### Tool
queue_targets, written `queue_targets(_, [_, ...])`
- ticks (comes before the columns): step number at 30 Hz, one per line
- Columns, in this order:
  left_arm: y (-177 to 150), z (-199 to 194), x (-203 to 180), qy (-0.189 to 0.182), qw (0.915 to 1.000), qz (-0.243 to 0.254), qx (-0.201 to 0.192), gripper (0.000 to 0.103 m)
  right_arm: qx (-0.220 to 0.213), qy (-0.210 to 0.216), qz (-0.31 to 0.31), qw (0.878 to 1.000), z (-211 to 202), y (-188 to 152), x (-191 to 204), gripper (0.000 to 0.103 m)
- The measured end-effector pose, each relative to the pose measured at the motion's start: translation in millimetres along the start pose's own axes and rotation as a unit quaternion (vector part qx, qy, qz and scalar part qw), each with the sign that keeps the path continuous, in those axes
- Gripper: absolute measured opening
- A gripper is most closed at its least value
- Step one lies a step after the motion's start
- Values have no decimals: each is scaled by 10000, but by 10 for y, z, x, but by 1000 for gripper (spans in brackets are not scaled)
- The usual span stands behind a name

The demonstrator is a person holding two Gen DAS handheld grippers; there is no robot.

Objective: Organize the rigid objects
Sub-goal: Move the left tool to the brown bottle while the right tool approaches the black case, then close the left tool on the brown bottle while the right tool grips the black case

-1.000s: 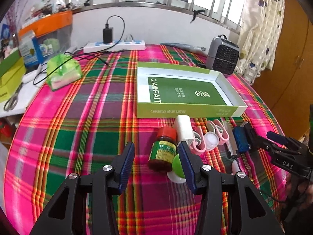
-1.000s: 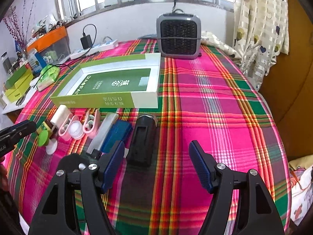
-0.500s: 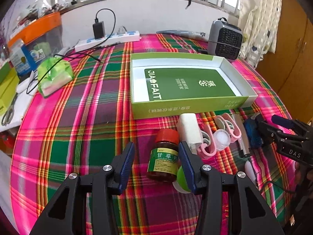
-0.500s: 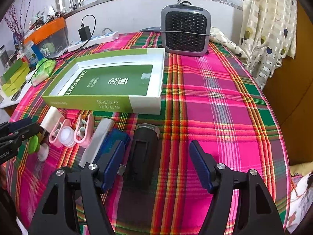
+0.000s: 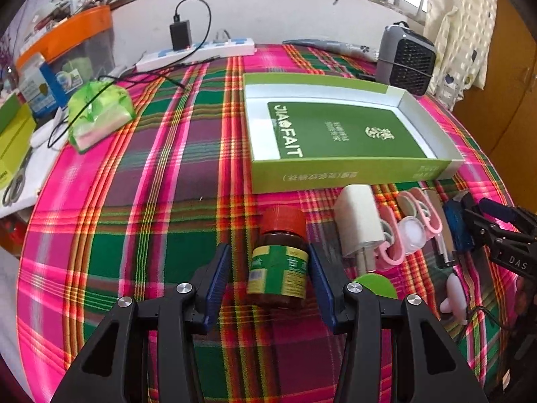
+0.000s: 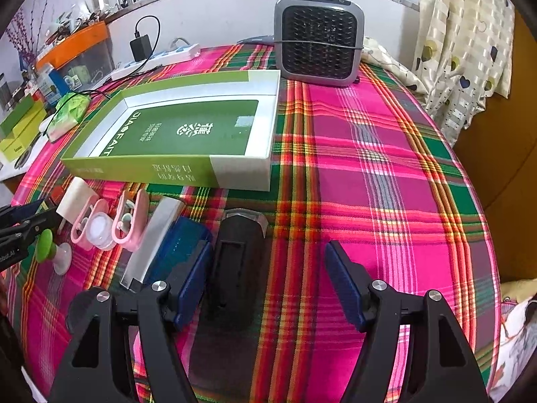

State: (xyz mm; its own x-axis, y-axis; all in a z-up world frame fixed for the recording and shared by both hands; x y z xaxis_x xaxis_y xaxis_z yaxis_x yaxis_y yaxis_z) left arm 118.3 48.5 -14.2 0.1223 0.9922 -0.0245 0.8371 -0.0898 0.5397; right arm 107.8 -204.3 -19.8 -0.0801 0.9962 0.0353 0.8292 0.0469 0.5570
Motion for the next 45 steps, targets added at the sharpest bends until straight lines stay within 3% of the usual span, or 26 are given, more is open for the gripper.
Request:
queue_targets(7, [-25, 4, 25, 80, 9999, -29, -85, 45, -66, -35, -66, 9999, -2, -16, 11, 68])
queue_targets(13, [-50, -2, 24, 164, 9997, -49, -171, 44, -152, -99, -72, 9998, -26, -32, 5, 53])
queue_targets(17, [-49, -9, 57, 228, 9995, -125, -196, 35, -200, -45, -118, 9997, -40, -34, 25, 39])
queue_targets(24, [-34, -9, 107, 208, 9993, -226, -219, 31, -222, -10, -150, 9996, -43, -35, 41, 30])
queue_targets(45, [34, -149, 68, 132, 9990, -246, -356, 31, -305, 132, -163, 9993, -127, -8, 47, 29])
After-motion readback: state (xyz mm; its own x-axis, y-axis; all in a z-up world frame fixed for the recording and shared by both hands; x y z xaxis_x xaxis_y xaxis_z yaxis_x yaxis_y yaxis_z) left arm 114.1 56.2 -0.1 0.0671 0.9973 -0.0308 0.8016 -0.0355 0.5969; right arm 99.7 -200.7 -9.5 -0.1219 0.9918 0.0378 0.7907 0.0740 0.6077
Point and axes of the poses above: each gripper's, at about its wrist camera, not at the fingertips, and z roughly the way its jaws point, x to its left, y to its top, the point moved 3 cm from there along z, roughly the way its jaws point, and after that the axes turned 2 degrees about x, right-handed, at the moved point
